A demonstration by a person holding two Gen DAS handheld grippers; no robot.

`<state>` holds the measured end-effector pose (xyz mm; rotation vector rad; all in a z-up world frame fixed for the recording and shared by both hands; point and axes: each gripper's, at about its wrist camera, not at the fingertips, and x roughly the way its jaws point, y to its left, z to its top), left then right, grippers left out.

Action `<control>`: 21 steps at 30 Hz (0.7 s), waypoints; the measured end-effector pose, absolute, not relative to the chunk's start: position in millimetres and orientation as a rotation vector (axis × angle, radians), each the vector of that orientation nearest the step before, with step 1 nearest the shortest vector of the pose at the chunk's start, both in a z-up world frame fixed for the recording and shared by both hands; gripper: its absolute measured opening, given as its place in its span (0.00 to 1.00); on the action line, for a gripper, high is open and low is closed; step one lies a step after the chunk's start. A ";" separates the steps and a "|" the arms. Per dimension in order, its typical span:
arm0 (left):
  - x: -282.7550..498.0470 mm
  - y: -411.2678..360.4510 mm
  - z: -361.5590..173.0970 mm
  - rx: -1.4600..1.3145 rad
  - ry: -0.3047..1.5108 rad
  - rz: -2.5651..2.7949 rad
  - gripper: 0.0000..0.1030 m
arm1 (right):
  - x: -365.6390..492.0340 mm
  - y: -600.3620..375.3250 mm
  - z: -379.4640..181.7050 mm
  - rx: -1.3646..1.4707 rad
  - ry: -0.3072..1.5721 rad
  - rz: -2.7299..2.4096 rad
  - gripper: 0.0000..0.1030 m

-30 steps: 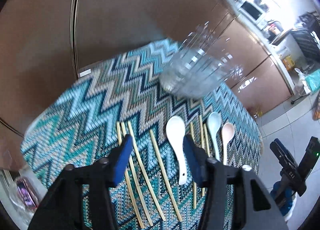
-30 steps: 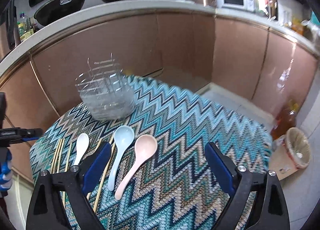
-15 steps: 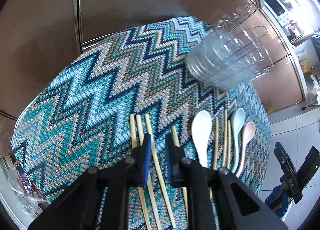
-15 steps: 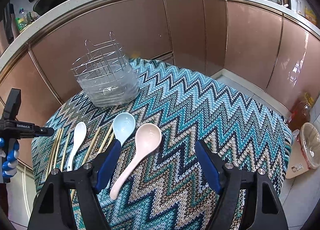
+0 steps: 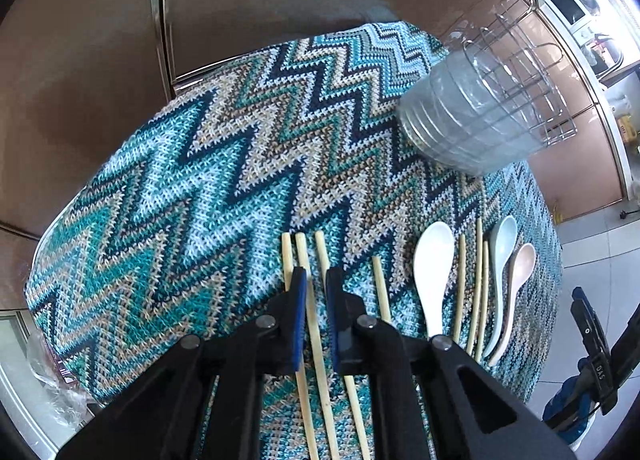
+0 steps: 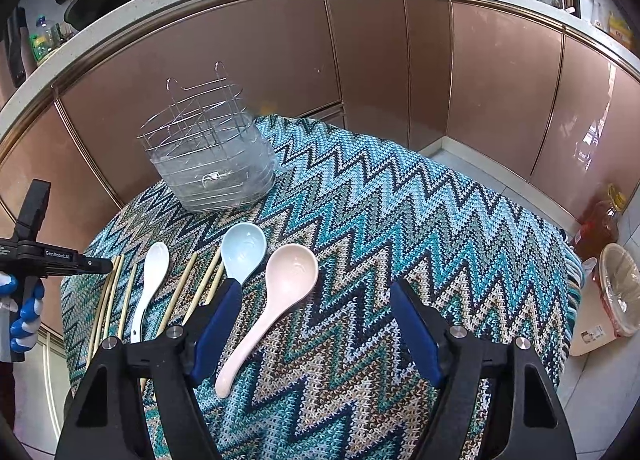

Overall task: Organize utensils
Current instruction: 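Lower the left tool to a chopstick while the right tool lowers to the pink spoon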

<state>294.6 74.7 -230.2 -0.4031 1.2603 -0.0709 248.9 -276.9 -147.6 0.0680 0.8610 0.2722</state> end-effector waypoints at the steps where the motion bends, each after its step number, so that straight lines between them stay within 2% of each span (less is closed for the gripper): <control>1: 295.5 74.2 -231.2 -0.401 1.264 -0.067 0.08 | 248.5 -276.8 -147.6 0.069 0.861 0.272 0.73; 21: 308.8 66.6 -247.9 -0.375 1.326 -0.013 0.06 | 262.3 -285.9 -162.8 0.120 0.909 0.305 0.73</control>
